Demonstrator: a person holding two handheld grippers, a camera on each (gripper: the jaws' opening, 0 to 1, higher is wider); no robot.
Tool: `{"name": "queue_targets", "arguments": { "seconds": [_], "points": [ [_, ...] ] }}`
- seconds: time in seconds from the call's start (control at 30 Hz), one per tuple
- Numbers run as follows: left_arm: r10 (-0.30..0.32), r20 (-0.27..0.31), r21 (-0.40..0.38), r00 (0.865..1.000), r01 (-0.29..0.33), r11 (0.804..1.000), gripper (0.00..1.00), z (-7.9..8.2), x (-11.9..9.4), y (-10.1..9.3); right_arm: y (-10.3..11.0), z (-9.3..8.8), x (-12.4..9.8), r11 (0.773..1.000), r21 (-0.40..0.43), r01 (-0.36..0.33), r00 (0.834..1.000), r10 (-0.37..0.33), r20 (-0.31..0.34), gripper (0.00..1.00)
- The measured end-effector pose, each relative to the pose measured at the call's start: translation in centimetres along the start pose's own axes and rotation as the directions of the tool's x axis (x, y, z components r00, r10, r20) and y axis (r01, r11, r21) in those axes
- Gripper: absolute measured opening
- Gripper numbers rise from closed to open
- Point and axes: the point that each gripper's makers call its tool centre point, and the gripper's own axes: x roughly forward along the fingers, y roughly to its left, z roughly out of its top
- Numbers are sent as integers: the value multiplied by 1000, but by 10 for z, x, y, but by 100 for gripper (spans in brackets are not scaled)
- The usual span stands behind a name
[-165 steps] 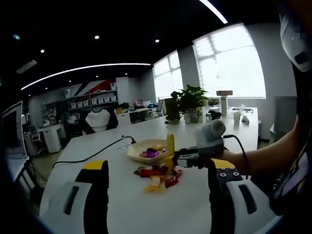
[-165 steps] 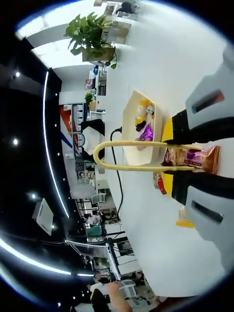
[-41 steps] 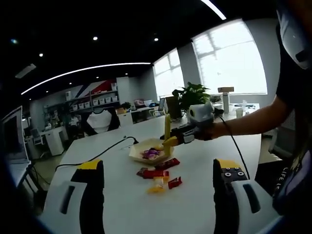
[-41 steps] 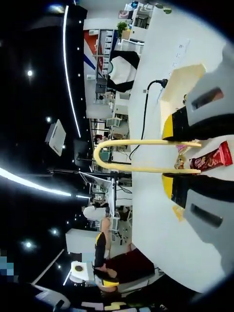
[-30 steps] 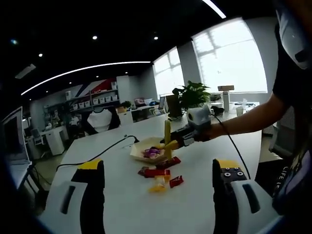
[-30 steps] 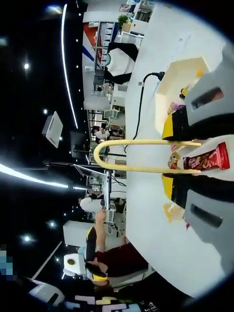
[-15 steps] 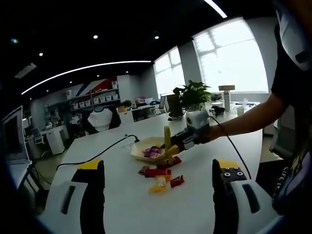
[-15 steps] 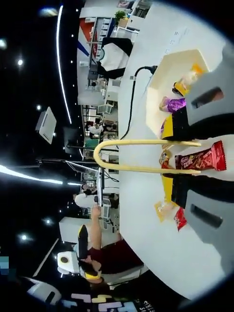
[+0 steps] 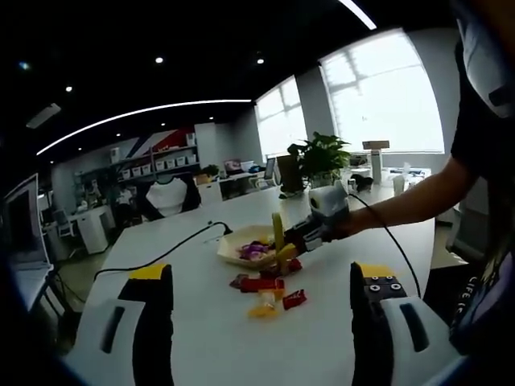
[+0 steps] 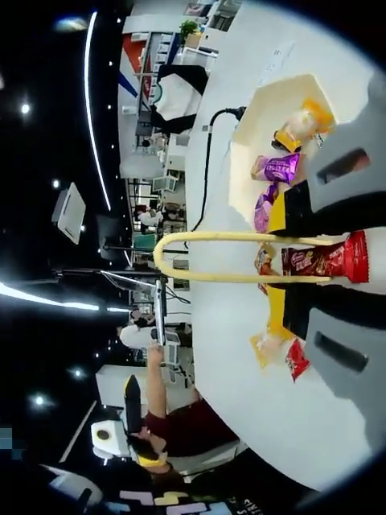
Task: Place the target food into the container with the food tongs after gripping and lifting it, then release it inside without dropping or visibly crushing the food.
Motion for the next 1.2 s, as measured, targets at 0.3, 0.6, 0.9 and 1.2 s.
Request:
{"name": "queue_targets", "arguments": {
  "seconds": [0.3, 0.6, 0.9, 1.2],
  "points": [
    [5, -10, -1, 1000, -5, 1000, 96, -3, -1, 0, 6, 3, -2, 999, -47, -24, 1000, 23, -18, 16],
    [3, -2, 0, 1000, -3, 1000, 96, -1, -2, -1, 7, 28, -9, 1000, 8, -20, 997, 20, 68, 16],
    [3, 8, 1, 1000, -3, 1000, 96, 2, -3, -1, -7, 58, -16, 999, 16, 28, 991, -30, 130, 16],
    [7, 12, -1, 1000, -7, 1000, 96, 2, -5, 1, -34, 75, -22, 996, 11, 88, 985, -88, 149, 16]
  ]
}}
